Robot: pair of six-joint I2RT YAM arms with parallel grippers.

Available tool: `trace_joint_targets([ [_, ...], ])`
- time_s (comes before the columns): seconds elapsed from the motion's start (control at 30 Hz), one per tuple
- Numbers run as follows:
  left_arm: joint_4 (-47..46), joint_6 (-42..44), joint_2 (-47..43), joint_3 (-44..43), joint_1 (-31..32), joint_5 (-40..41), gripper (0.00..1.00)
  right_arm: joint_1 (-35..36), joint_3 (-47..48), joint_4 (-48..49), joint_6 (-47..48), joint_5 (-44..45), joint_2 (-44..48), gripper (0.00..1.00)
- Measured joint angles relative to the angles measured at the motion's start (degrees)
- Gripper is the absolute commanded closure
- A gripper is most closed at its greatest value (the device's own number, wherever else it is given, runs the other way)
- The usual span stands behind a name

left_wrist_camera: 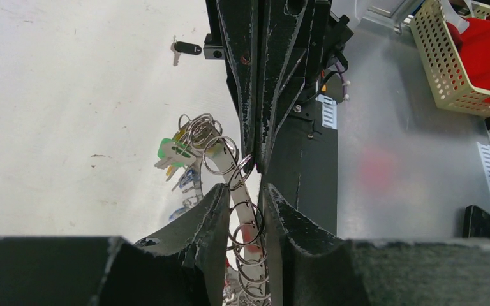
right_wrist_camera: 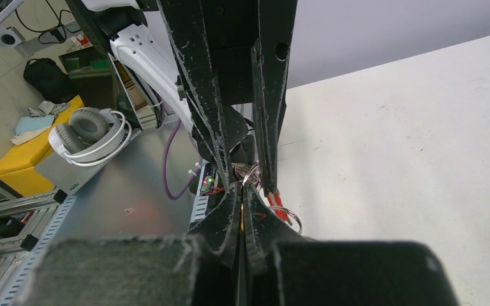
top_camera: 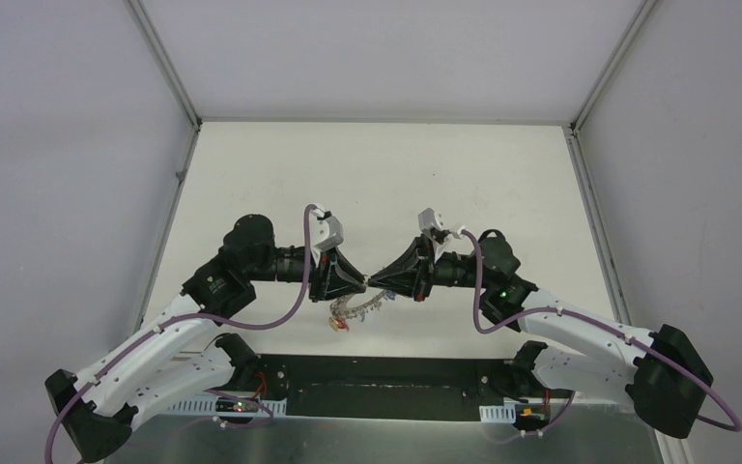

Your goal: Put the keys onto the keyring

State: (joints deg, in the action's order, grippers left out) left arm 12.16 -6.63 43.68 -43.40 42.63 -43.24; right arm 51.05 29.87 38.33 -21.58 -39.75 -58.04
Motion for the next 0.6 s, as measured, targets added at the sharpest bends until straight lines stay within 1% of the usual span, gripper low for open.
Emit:
trace_joint_targets([
  [0.1, -0.2, 0.1, 0.3, -0.1, 0.0, -0.4, 0.79, -0.1, 0.0, 0.0, 0.0, -0.2, 0.0, 1.00],
  [0.17, -0.3, 0.1, 0.3, -0.1, 0.0, -0.4, 0.83, -0.1, 0.0, 0.0, -0.1, -0.3, 0.0, 1.00],
  [0.3, -0.3, 0.1, 0.3, -0.1, 0.0, -0.3, 0.89, -0.1, 0.0, 0.0, -0.3, -0.6, 0.0, 1.00],
  [0.4, -0.6, 0.0, 0.3, -0.1, 0.0, -0.3, 0.91, -0.1, 0.0, 0.1, -0.4, -0.9, 0.0, 1.00],
  [0.47, -0.9, 0.0, 0.3, -0.1, -0.1, -0.3, 0.91, -0.1, 0.0, 0.3, -0.5, -1.0, 0.0, 1.00],
  [0.6, -1.6, -0.2, 0.3, -0.1, -0.3, -0.4, 0.80, -0.2, 0.0, 0.9, -0.5, -1.0, 0.0, 1.00],
])
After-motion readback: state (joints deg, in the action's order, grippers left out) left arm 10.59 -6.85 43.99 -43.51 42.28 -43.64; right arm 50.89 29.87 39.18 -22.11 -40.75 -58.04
